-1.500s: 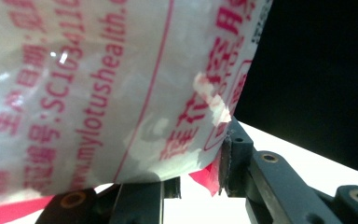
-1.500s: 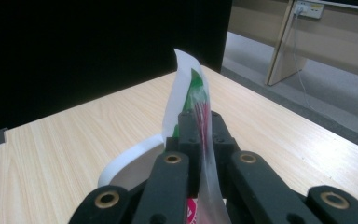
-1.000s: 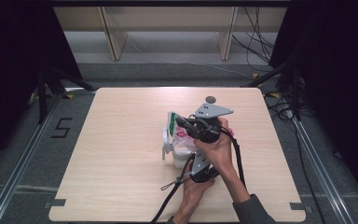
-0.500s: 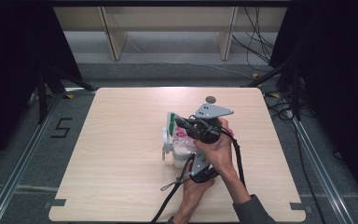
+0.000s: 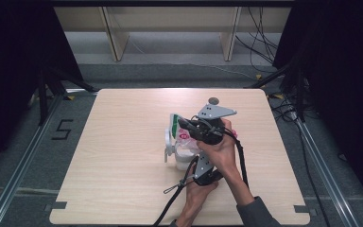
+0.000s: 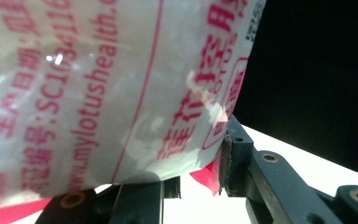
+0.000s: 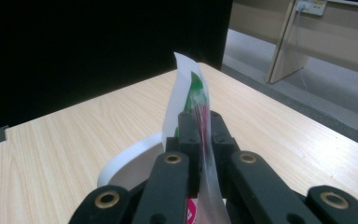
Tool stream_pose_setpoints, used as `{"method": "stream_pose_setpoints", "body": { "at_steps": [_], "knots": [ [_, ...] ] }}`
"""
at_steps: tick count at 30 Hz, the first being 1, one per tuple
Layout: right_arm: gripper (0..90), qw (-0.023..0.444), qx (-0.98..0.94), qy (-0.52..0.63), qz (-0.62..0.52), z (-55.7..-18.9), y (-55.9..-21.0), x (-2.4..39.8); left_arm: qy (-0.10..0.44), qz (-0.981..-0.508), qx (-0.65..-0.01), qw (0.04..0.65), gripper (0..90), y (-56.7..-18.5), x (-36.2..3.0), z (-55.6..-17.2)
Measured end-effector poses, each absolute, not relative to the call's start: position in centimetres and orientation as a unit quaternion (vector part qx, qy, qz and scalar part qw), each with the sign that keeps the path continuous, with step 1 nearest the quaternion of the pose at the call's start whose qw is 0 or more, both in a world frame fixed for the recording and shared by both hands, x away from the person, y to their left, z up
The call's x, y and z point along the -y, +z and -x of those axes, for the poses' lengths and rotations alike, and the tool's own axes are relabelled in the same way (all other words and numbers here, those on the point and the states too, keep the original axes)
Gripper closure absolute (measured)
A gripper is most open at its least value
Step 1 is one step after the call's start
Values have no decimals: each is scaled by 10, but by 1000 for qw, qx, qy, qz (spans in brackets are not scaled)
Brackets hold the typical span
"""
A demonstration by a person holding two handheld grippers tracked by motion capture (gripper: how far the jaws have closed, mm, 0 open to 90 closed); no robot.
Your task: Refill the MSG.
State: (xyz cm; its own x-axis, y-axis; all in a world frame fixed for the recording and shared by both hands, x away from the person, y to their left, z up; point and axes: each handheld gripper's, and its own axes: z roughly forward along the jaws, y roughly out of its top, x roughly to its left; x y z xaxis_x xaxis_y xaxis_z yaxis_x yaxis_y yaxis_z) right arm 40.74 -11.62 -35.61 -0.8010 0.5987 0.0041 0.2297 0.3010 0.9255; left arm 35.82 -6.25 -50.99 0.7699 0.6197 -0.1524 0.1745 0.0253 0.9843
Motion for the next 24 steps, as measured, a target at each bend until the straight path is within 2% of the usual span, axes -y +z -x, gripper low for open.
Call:
{"method": "stream_pose_setpoints", "body": {
  "at_steps": [24],
  "knots": [
    [881, 161, -784, 532, -276, -409, -358, 117, 168, -675, -294, 655, 728, -511, 63, -358]
  ]
}}
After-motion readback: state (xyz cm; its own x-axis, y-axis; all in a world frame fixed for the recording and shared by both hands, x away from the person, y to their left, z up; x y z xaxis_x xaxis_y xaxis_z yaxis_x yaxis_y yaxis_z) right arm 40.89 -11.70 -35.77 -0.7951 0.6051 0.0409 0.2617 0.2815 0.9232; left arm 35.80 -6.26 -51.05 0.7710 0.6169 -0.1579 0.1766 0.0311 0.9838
